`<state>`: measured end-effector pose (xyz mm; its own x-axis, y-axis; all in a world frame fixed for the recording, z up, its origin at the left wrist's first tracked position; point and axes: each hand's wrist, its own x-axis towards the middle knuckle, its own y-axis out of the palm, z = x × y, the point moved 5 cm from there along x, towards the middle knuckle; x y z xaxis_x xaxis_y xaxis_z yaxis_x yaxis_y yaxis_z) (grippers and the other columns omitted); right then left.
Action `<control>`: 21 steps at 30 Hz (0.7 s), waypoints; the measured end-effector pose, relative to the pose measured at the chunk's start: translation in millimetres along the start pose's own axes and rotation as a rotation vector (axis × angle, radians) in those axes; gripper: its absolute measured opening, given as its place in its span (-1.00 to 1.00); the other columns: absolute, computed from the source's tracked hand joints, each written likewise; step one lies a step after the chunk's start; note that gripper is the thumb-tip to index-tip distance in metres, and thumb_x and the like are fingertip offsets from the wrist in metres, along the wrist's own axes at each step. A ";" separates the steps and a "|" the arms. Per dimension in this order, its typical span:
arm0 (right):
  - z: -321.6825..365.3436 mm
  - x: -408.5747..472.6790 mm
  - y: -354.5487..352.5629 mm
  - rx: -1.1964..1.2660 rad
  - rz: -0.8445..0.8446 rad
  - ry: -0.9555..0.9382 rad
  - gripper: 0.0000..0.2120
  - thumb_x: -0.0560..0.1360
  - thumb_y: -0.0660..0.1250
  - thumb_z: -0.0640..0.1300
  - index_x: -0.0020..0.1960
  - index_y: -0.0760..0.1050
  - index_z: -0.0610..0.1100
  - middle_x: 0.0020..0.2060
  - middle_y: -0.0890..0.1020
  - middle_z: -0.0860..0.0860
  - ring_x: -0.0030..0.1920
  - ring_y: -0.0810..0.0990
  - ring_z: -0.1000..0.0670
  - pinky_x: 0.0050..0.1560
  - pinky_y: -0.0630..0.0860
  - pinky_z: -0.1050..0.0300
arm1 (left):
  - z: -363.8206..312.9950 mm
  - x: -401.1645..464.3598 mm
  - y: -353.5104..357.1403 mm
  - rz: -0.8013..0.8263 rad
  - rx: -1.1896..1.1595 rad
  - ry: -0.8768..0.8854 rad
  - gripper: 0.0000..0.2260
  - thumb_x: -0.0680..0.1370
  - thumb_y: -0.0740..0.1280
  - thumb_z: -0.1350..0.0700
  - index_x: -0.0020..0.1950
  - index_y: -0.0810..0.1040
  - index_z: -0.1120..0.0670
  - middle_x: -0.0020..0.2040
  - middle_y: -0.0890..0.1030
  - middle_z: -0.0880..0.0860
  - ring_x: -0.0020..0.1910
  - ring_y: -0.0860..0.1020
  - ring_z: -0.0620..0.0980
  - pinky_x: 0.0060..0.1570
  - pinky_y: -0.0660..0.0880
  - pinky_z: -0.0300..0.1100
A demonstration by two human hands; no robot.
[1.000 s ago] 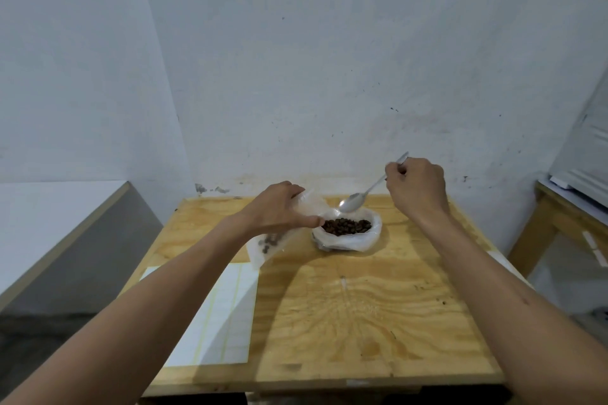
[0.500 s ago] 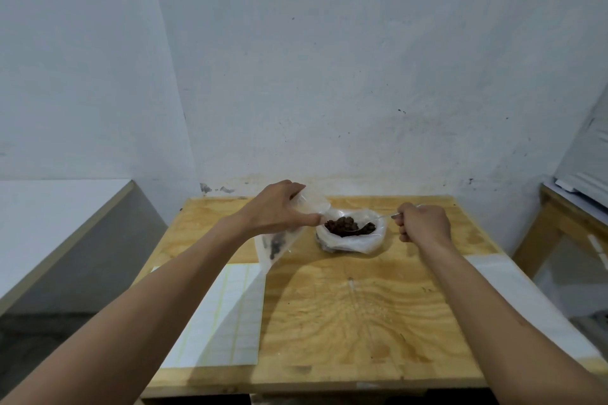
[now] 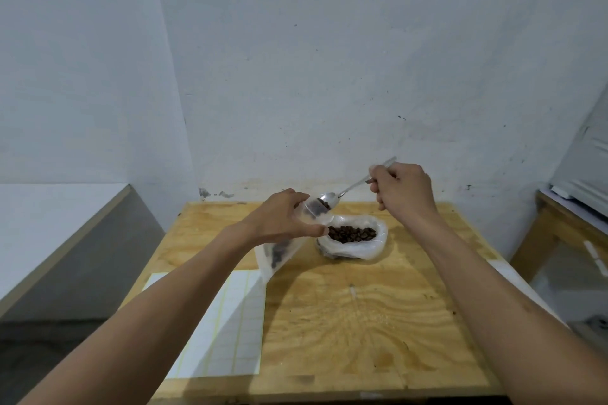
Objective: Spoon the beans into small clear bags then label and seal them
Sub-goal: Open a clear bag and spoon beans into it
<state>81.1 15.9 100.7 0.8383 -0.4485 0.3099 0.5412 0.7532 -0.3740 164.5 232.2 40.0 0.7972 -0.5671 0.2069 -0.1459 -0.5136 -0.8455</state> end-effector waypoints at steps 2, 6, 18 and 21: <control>10.7 1.6 0.0 -0.067 -0.022 -0.106 -0.63 0.61 0.29 -0.09 -0.22 0.61 -0.33 -0.34 0.67 -0.22 -0.40 0.59 -0.15 -0.33 0.63 -0.04 | 1.5 0.3 -1.2 -0.005 0.007 -0.014 -0.49 0.37 0.47 -0.33 -0.06 0.56 0.10 -0.10 0.54 0.04 -0.15 0.52 0.02 -0.22 0.35 -0.14; 4.5 11.0 -13.1 -0.239 -0.094 -0.196 -0.56 0.63 0.25 -0.06 -0.25 0.56 -0.38 -0.36 0.63 -0.32 -0.33 0.60 -0.34 -0.27 0.60 -0.20 | 7.3 -0.6 -3.2 -0.014 0.039 -0.025 -0.45 0.33 0.45 -0.38 -0.06 0.56 0.10 -0.10 0.53 0.03 -0.13 0.52 0.05 -0.19 0.40 -0.11; -89.7 -17.0 8.3 -0.224 -0.045 0.138 -0.57 0.61 0.26 -0.13 -0.29 0.56 -0.43 -0.32 0.66 -0.34 -0.42 0.58 -0.29 -0.33 0.47 0.05 | 5.5 -3.0 -3.9 -0.003 0.085 -0.019 -0.51 0.39 0.49 -0.33 0.04 0.56 0.04 -0.06 0.51 -0.03 -0.11 0.49 -0.02 -0.24 0.33 -0.19; -99.9 -18.6 11.5 -0.134 -0.067 0.284 -0.60 0.59 0.28 -0.11 -0.20 0.62 -0.44 -0.25 0.69 -0.33 -0.39 0.59 -0.24 -0.24 0.59 -0.06 | 6.2 -5.8 -7.1 -0.005 0.075 -0.024 -0.49 0.38 0.48 -0.34 0.03 0.55 0.05 -0.06 0.52 -0.03 -0.11 0.49 -0.04 -0.23 0.34 -0.20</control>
<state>78.2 -15.2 3.3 0.7748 -0.6260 0.0883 0.5842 0.6556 -0.4784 164.5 243.1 41.7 0.8119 -0.5485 0.2001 -0.0984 -0.4663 -0.8791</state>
